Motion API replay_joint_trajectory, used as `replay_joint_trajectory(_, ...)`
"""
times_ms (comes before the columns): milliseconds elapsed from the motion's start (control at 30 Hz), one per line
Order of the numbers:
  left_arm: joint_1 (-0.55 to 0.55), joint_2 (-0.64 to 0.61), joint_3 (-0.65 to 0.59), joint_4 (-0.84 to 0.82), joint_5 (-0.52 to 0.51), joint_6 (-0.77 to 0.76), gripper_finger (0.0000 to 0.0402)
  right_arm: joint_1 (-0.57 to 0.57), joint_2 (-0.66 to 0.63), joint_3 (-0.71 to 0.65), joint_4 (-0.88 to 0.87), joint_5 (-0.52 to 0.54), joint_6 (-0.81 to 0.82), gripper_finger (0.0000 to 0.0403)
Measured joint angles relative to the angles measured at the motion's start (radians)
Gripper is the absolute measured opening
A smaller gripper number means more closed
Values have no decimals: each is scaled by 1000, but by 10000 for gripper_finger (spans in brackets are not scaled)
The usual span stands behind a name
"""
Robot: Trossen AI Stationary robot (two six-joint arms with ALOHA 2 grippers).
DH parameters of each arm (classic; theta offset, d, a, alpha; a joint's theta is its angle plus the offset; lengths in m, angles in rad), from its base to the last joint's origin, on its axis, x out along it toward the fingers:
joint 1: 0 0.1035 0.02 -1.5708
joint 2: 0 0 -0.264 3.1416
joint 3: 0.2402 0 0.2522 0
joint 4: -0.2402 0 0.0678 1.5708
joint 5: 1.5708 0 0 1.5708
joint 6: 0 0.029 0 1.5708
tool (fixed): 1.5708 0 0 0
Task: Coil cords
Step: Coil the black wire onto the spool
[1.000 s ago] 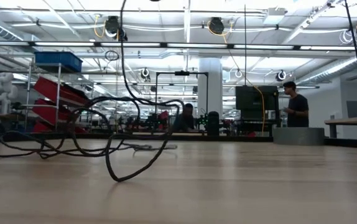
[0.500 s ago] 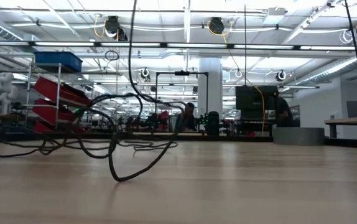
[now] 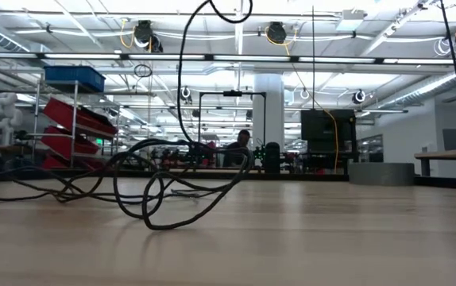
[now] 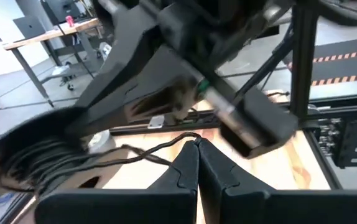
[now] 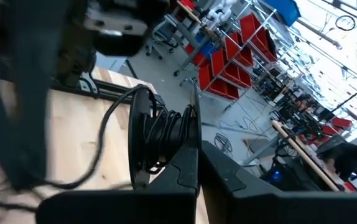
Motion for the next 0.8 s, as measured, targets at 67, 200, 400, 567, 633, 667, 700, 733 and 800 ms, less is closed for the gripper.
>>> replay_joint_trajectory(67, 5, 2, 0, 3, 12, 0, 2, 7, -5, 0, 6, 1, 0, 0)
replay_joint_trajectory(200, 7, 4, 0, 6, 41, 0, 2, 14, -9, 0, 13, 5, 0, 0)
replay_joint_trajectory(400, 20, 28, 0, 70, 86, 3, 2, 15, -9, 0, 21, 5, 0, 0)
replay_joint_trajectory(567, 37, 62, 0, 133, 108, 17, 2, 15, -9, 0, 24, 6, 0, 0)
replay_joint_trajectory(633, 45, 80, 0, 159, 108, 39, 2, 15, -9, 0, 24, 5, 0, 0)
replay_joint_trajectory(667, 49, 88, 0, 161, 108, 51, 2, 15, -9, 0, 24, 5, 0, 0)
replay_joint_trajectory(700, 52, 95, 0, 161, 107, 55, 2, 15, -9, 0, 23, 7, 0, 0)
replay_joint_trajectory(733, 57, 101, 0, 164, 106, 57, 2, 15, -9, 0, 20, 10, -1, 0)
replay_joint_trajectory(800, 62, 104, 0, 163, 105, 58, 2, 15, -9, 0, 21, 10, -4, 0)
